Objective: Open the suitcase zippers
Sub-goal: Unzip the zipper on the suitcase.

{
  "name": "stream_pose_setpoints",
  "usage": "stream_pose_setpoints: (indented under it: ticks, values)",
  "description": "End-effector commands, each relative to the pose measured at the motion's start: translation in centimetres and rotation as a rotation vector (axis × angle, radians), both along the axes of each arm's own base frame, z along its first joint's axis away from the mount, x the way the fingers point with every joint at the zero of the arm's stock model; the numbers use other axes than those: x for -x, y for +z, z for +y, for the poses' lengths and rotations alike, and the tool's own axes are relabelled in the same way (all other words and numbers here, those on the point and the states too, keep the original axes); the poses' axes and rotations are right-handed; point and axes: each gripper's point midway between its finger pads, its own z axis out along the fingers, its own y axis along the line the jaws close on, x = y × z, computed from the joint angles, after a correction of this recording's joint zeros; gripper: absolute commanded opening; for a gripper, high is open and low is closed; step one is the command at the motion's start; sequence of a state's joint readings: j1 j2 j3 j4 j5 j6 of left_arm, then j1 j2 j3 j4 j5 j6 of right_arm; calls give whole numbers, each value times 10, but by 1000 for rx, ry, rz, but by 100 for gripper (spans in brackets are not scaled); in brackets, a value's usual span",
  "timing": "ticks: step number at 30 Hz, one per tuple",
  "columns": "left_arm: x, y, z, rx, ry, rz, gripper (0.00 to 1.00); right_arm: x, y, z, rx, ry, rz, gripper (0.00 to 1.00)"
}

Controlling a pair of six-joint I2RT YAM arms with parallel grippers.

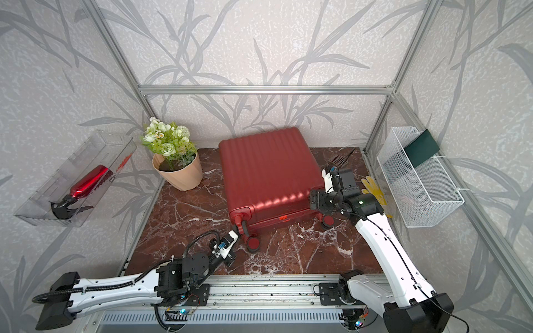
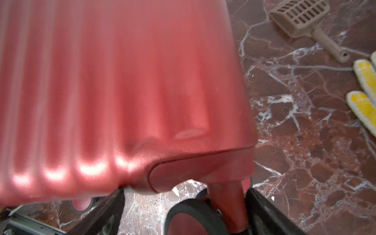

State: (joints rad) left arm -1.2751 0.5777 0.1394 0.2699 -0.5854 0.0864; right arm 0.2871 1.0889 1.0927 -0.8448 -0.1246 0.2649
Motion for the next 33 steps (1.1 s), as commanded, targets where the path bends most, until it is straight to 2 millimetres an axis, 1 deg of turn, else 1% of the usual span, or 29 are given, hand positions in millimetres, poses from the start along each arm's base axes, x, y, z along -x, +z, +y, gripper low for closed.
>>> stream_pose_setpoints:
  ticks: [1, 3, 7, 8, 10, 14, 17, 22, 24, 28, 31, 33]
  values:
    - [-12, 29, 7, 100, 82, -32, 0, 46, -44, 25, -56, 95, 258, 85]
    - [-13, 29, 4, 82, 73, -27, 0, 51, -46, 37, -39, 129, 260, 77]
    - [-7, 23, -8, 14, 4, 10, 0, 54, -41, 63, -43, 151, 259, 51]
    - [-6, 20, -10, 14, -8, 26, 0, 54, -38, 70, -52, 153, 251, 48]
    - [-5, 16, -10, 32, -5, 51, 0, 53, -33, 82, -77, 145, 243, 47]
    - [-5, 12, -8, 47, 8, 72, 0, 48, -22, 105, -121, 127, 202, 47]
    - [-7, 14, -16, 40, 2, 85, 0, 46, -18, 124, -149, 109, 184, 46]
    - [-14, 16, -46, 15, 13, 146, 0, 42, -17, 146, -223, 88, 183, 46]
    - [-17, 13, -60, 14, 26, 178, 0, 41, -15, 155, -246, 102, 181, 46]
    - [-24, 12, -96, 65, 27, 232, 0, 38, -9, 169, -268, 150, 171, 48]
    - [-26, 16, -123, 114, 5, 280, 0, 38, -3, 168, -279, 154, 151, 51]
    - [-31, 16, -128, 141, 57, 329, 0, 40, 5, 158, -264, 149, 115, 53]
